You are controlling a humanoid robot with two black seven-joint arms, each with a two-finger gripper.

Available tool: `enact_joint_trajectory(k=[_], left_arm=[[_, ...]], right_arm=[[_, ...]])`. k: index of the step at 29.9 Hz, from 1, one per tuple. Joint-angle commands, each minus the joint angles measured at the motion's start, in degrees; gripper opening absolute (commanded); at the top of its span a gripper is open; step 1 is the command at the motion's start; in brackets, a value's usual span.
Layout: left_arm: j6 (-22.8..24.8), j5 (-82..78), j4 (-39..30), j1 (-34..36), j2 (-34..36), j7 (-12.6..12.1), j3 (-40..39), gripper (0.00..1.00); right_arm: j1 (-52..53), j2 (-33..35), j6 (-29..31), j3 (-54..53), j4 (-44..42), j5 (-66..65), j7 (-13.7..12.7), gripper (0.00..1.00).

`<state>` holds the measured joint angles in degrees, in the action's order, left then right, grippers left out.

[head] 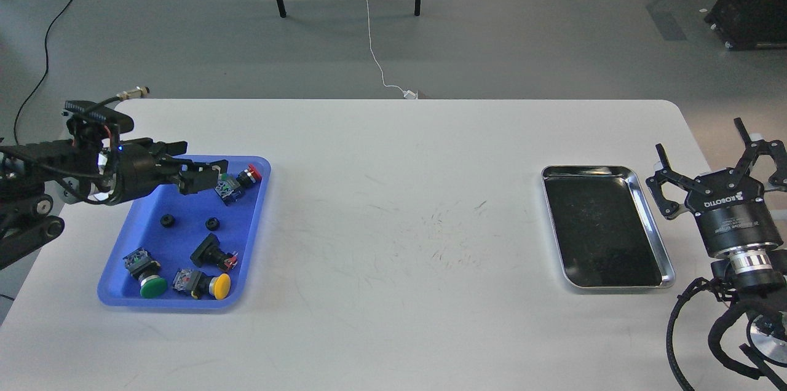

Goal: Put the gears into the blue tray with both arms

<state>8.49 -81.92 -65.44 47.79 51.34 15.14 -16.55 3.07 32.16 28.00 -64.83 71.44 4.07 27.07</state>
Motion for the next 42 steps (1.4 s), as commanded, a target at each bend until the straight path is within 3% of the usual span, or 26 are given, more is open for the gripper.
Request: enact_joint_trajectory(k=[1, 11, 16, 20, 26, 29, 42], left_arm=[[1.3, 21.1, 1.1, 1.1, -0.2, -0.4, -5.0, 0.98], [2.8, 63.3, 5.0, 3.2, -7.4, -1.5, -10.1, 0.98], [8.5, 79.9, 13.0, 2.9, -14.0, -1.5, -14.8, 0.98], [11.9, 87.6, 19.5, 2.6, -19.2, -1.4, -17.5, 0.98], [13.9, 95.1, 25.9, 1.0, -23.1, -1.6, -22.7, 0.98], [15.8, 95.8, 27.0, -0.9, -24.1, -1.7, -23.6, 0.98], [15.8, 97.4, 28.0, -6.2, -27.7, -1.5, -28.4, 0.98]], right_arm=[[5.5, -0.3, 0.0, 0.9, -3.7, -0.3, 0.0, 0.99], [22.8, -3.5, -2.9, 1.4, -16.1, -0.2, -1.6, 0.99], [29.2, -6.7, -3.0, 2.3, -20.5, 0.8, -9.7, 0.99], [31.1, -12.3, -4.0, 1.3, -25.0, 2.2, -13.3, 0.99], [33.3, -17.6, -8.5, 1.2, -33.4, 3.9, -14.1, 0.99], [33.0, -18.1, -8.4, 1.3, -33.4, 3.9, -13.9, 0.99], [33.8, -17.9, -8.4, 2.3, -32.0, 3.9, -14.1, 0.99]])
